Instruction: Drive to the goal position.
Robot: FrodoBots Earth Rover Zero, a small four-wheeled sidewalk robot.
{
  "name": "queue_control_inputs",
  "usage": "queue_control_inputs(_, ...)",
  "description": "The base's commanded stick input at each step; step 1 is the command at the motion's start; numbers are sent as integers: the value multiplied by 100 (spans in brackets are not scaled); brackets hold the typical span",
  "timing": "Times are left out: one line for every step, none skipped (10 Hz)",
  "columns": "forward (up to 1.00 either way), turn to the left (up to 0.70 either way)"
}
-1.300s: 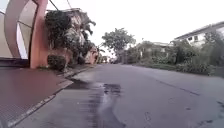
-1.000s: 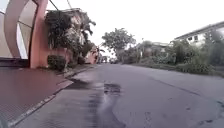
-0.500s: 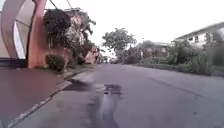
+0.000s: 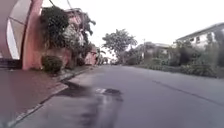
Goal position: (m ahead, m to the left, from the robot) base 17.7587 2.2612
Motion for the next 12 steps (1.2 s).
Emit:
queue_control_inputs(85,0)
queue_control_inputs(85,0)
queue_control_inputs(85,0)
queue_control_inputs(95,0)
queue_control_inputs(100,0)
queue_control_inputs(100,16)
queue_control_inputs(100,40)
queue_control_inputs(100,40)
queue_control_inputs(100,27)
queue_control_inputs(100,0)
queue_control_inputs(100,0)
queue_control_inputs(100,0)
